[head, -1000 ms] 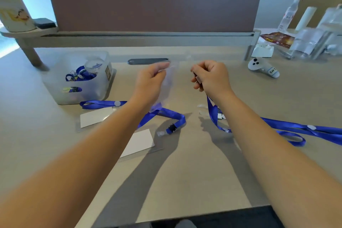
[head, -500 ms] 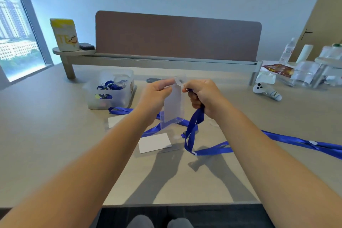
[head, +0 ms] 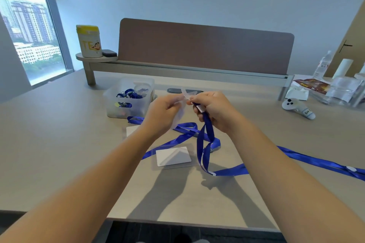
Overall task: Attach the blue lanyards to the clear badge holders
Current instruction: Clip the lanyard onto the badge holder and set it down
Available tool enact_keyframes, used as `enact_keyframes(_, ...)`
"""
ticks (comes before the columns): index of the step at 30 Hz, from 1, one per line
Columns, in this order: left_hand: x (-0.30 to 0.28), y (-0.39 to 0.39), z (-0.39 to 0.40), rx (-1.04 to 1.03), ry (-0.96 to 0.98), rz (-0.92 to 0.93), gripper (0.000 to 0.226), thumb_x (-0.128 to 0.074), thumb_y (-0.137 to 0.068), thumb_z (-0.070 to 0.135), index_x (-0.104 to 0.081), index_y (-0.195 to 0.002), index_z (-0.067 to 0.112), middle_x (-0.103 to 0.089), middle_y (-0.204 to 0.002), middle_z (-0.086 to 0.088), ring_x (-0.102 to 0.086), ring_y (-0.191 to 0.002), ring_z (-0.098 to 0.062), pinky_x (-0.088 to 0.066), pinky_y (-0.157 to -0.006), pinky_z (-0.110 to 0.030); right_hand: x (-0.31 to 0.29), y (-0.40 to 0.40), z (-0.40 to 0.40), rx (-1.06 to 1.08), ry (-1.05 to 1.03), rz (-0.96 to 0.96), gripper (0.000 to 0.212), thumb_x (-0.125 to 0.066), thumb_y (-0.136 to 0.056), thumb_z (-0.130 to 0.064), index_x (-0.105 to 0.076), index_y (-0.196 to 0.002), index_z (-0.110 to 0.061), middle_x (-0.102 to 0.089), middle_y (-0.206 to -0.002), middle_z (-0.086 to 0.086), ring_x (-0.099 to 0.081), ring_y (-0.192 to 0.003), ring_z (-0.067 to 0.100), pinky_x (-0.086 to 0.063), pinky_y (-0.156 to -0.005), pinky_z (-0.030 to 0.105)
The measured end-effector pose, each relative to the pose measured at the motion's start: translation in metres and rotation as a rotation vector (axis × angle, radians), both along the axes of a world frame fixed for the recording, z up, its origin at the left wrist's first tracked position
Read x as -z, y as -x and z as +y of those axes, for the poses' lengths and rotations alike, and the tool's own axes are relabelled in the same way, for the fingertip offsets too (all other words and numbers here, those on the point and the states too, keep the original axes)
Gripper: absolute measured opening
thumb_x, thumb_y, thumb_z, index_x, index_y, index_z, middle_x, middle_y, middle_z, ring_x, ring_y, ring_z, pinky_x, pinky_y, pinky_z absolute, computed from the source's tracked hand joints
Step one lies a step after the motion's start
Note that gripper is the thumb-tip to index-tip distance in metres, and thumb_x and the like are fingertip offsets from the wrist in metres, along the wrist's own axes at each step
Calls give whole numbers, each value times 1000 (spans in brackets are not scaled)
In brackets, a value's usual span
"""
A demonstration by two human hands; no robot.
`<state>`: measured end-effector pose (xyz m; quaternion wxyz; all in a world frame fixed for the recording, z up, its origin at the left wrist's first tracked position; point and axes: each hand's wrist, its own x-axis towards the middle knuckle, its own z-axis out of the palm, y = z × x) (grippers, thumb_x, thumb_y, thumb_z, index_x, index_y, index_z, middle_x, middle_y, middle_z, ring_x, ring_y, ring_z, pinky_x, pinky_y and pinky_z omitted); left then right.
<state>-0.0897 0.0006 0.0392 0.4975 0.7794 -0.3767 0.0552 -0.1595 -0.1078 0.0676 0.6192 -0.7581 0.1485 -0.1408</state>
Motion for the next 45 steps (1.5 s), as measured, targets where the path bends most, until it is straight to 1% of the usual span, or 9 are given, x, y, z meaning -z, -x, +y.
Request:
enact_keyframes(4, 1, -5, 4, -1, 72, 53, 36, -42, -93, 14, -45, -128, 12, -54, -130, -12, -51, -113, -24, -42, -88, -28, 5, -6, 6, -89, -179, -43, 23, -45, -94, -11, -58, -77, -6, -57, -62, 6, -54, -39, 5, -49, -43, 14)
enact_keyframes(8, 7, -14, 12, -105, -26, -217, 38, -41, -92, 10, -43, -130, 13, -60, -122, -15, -54, -95, -19, -42, -76, -17, 6, -11, 5, -94, -287, -14, 30, -40, -96, -24, -59, -80, -7, -58, -64, 2, -52, -39, 4, -45, -41, 13)
enact_keyframes(12, 8, -22, 21, -94, -205, -687, 45, -60, -77, -7, -54, -120, 5, -72, -93, -23, -70, -74, -36, -57, -61, -36, 7, -14, 6, -56, -230, 16, 32, -44, -94, -33, -59, -81, -8, -59, -65, 1, -48, -45, 5, -41, -41, 12)
enact_keyframes(18, 8, -32, 27, -130, -363, -847, 60, -79, -53, -11, -63, -109, 5, -73, -89, -21, -70, -76, -38, -57, -58, -46, 10, -19, 9, -17, -149, 2, 23, -47, -93, -21, -59, -77, -10, -58, -65, 2, -46, -50, 7, -41, -41, 11)
enact_keyframes(23, 14, -32, 27, -146, -285, -755, 52, -73, -63, -6, -60, -113, 6, -68, -99, -24, -63, -89, -42, -54, -70, -51, 11, -26, 14, 22, -169, 6, 18, -51, -91, -14, -60, -77, -7, -57, -63, 2, -45, -51, 9, -40, -38, 11)
enact_keyframes(26, 12, -29, 29, -35, -195, -406, 48, -60, -81, 7, -47, -127, 11, -56, -113, -11, -44, -102, -19, -40, -90, -35, 12, -31, 16, 29, -149, -11, 17, -53, -89, -11, -60, -74, -8, -57, -62, 3, -45, -52, 10, -40, -40, 13)
enact_keyframes(30, 0, -25, 27, 78, 24, 78, 29, -45, -89, 8, -57, -116, 6, -54, -97, 0, -49, -91, -12, -44, -79, -25, 17, -36, 17, 29, 67, -38, 16, -55, -87, -9, -60, -71, -10, -57, -64, 1, -45, -56, 10, -39, -46, 15)
enact_keyframes(35, -8, -34, 19, -17, -13, 51, 24, -53, -86, 17, -65, -101, 4, -59, -85, -4, -53, -74, -12, -46, -68, -19, 18, -38, 18, 10, 253, -96, 20, -53, -89, -13, -64, -96, 3, -57, -64, -2, -52, -47, 1, -38, -43, 5)
enact_keyframes(45, -20, -35, 12, -43, -22, 157, 23, -53, -87, 17, -64, -99, 1, -58, -87, -7, -54, -84, -20, -44, -77, -29, 19, -41, 20, 58, 349, -220, 23, -53, -90, -15, -66, -95, 3, -53, -64, -6, -47, -62, 7, -41, -62, 16)
